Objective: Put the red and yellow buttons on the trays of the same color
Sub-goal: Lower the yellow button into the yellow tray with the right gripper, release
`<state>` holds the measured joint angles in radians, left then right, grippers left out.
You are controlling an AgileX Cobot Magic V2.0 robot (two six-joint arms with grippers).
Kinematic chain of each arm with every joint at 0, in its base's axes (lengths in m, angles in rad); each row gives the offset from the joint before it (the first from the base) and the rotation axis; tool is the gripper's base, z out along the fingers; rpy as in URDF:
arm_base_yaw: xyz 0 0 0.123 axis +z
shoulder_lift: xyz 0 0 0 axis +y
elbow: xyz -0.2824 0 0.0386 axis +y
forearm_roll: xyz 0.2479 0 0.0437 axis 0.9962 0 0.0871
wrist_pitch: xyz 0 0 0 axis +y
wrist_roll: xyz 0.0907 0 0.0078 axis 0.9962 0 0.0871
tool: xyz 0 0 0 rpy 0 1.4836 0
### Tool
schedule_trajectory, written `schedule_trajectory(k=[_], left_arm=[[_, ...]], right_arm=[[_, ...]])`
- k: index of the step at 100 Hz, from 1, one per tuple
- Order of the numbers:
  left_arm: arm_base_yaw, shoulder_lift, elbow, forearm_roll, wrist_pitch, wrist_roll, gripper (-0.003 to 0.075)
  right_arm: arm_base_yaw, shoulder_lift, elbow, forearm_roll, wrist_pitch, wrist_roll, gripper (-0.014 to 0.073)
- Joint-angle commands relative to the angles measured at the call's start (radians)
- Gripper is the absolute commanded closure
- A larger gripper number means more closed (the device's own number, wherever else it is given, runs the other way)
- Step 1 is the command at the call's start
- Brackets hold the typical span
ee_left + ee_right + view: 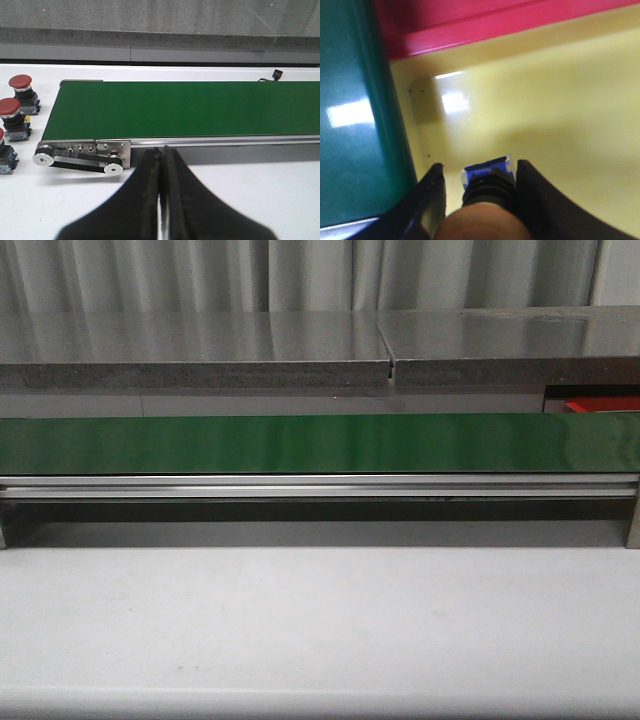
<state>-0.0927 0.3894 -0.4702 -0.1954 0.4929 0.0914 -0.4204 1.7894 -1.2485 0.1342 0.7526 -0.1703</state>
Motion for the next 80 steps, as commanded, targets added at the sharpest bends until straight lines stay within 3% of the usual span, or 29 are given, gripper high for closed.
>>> schedule_trajectory(k=[1, 45, 52, 69, 80], left_arm=[[-0.008, 0.006, -0.027, -0.017, -0.081, -0.002, 0.0739], [-0.008, 0.006, -0.027, -0.017, -0.081, -0.002, 0.0739], [-0.008, 0.006, -0.027, -0.017, -0.081, -0.002, 0.0739], [-0.008, 0.006, -0.027, -0.017, -0.081, -0.002, 0.0739], [-0.008, 0.006, -0.027, -0.017, -0.081, -0.002, 0.0739]], right_arm=[[-0.006, -0.047, -0.01, 0.008, -0.069, -0.004, 0.0496], [-0.006, 0.02, -0.01, 0.009, -0.057, -0.004, 0.0464], [-0.006, 0.02, -0.01, 0.007, -0.057, -0.004, 0.0398], [-0.006, 0.02, -0.011, 0.007, -0.061, -0.004, 0.0145], [-0.006, 0.015, -0.018, 0.005, -0.06, -0.004, 0.0081]])
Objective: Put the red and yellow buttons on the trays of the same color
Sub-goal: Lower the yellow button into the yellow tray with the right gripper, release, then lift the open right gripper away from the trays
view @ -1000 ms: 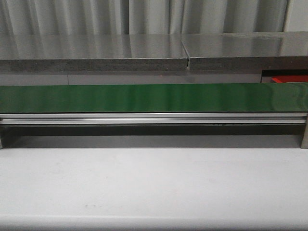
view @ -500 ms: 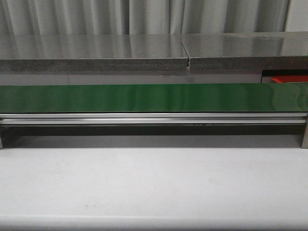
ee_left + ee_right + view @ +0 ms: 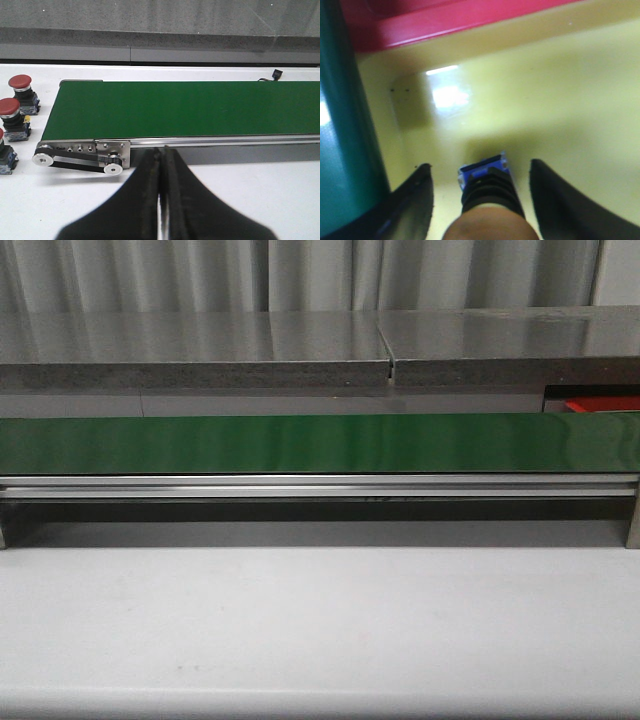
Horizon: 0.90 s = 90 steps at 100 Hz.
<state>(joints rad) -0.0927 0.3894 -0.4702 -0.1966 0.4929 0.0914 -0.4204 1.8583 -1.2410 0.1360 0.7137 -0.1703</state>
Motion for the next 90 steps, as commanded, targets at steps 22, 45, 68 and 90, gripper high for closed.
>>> schedule_trajectory(k=[22, 45, 68, 90], left_arm=[[-0.008, 0.006, -0.027, -0.016, -0.081, -0.002, 0.0739], [-0.008, 0.006, -0.027, -0.016, -0.081, -0.002, 0.0739], [-0.008, 0.006, -0.027, -0.016, -0.081, -0.002, 0.0739], [-0.008, 0.006, -0.027, -0.016, -0.081, -0.002, 0.0739]], right_arm=[[-0.006, -0.121, -0.043, 0.002, -0.015, -0.004, 0.0081], [0.018, -0.278, -0.044, 0.029, -0.01, -0.004, 0.0081], [0.128, -0.485, 0.007, 0.029, -0.026, -0.029, 0.0081], [0.266, -0.696, 0.14, 0.029, -0.045, -0.053, 0.0081]])
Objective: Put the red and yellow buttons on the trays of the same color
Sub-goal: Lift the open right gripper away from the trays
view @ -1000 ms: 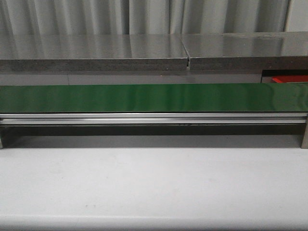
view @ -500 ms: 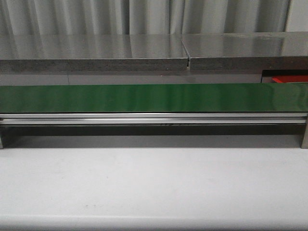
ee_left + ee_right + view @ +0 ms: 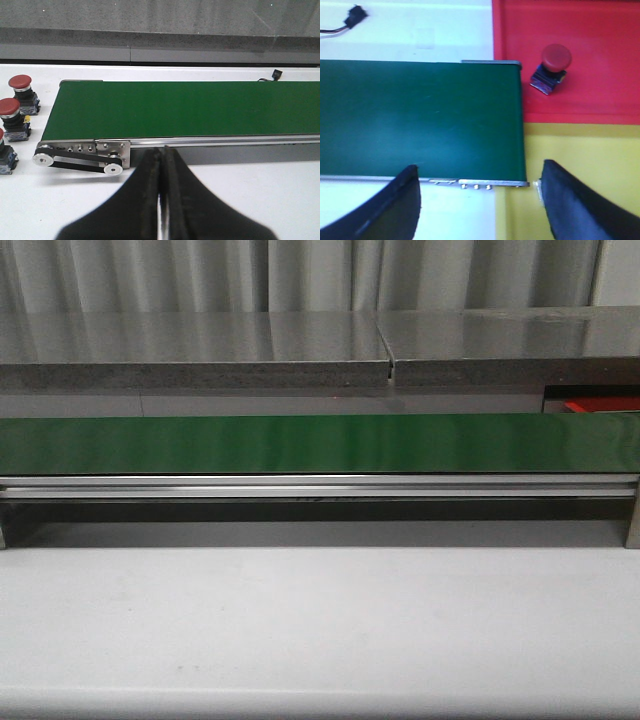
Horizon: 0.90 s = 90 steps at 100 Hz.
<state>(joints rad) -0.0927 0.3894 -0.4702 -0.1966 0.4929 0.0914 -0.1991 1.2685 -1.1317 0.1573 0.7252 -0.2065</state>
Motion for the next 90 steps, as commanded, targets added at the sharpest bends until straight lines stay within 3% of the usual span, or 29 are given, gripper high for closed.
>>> schedule_trajectory(k=[1, 19, 38, 45, 54, 78, 90], left_arm=[[-0.008, 0.006, -0.027, -0.016, -0.081, -0.002, 0.0739], [-0.008, 0.006, -0.027, -0.016, -0.081, -0.002, 0.0739], [-0.008, 0.006, -0.027, -0.016, -0.081, -0.002, 0.0739], [-0.008, 0.006, -0.027, -0.016, -0.081, -0.002, 0.0739], [-0.008, 0.006, -0.027, -0.016, -0.081, -0.002, 0.0739], [-0.008, 0.006, -0.027, -0.016, -0.081, -0.002, 0.0739], [-0.008, 0.006, -0.027, -0.016, -0.081, -0.002, 0.0739]], right_arm=[[0.049, -0.113, 0.036, 0.008, -0.057, -0.017, 0.0081], [0.115, -0.299, 0.202, 0.008, -0.06, -0.017, 0.0081], [0.116, -0.5, 0.382, 0.008, -0.073, -0.017, 0.0085], [0.116, -0.575, 0.429, 0.008, -0.088, -0.017, 0.0123], [0.116, -0.658, 0.47, 0.008, -0.095, -0.017, 0.0239], [0.116, -0.744, 0.489, 0.007, -0.062, -0.017, 0.0687], [0.116, -0.743, 0.489, 0.007, -0.059, -0.017, 0.0711]])
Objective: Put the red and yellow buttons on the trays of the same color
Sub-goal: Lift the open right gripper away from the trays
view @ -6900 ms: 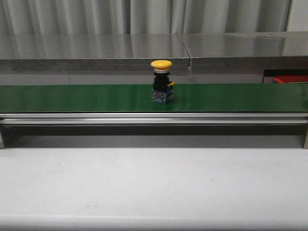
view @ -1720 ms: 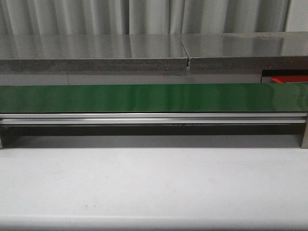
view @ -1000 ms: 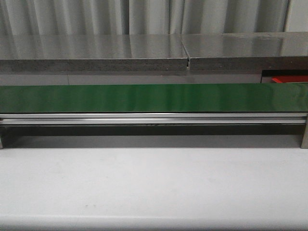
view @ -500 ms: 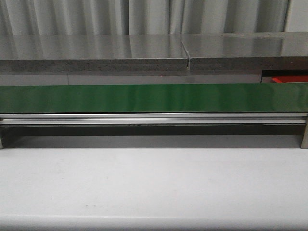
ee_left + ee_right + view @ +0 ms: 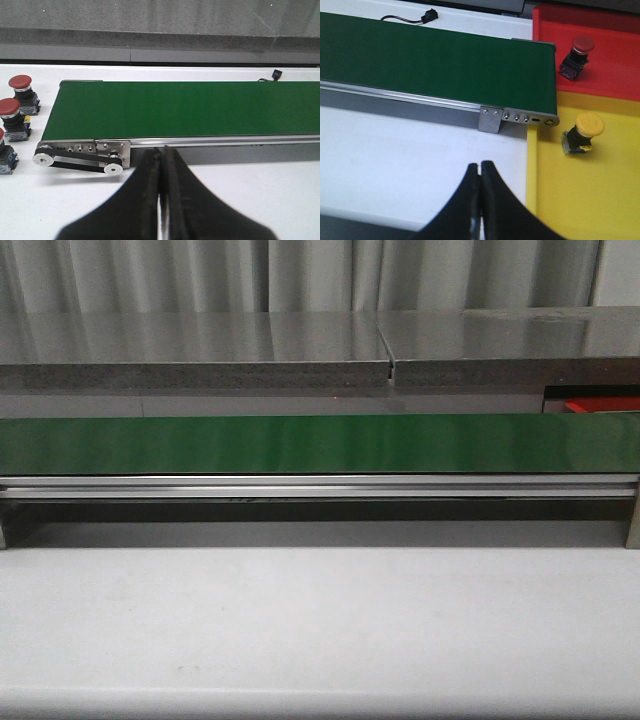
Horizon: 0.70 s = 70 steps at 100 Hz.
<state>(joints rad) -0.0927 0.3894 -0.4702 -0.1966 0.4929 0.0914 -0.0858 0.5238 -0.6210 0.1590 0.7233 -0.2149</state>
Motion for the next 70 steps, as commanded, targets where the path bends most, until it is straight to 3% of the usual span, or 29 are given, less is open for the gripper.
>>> schedule_trajectory(k=[1, 59, 70], left_arm=[[-0.008, 0.006, -0.027, -0.016, -0.081, -0.002, 0.0739], [-0.008, 0.006, -0.027, -0.018, -0.077, -0.002, 0.0738], [-0.008, 0.006, -0.027, -0.014, -0.071, -0.002, 0.0704]], right_arm=[[0.003, 0.002, -0.022, 0.006, -0.056, -0.008, 0.0711], [0.003, 0.002, -0.022, 0.006, -0.049, -0.008, 0.0711], [0.003, 0.002, -0.022, 0.006, -0.049, -0.008, 0.0711]])
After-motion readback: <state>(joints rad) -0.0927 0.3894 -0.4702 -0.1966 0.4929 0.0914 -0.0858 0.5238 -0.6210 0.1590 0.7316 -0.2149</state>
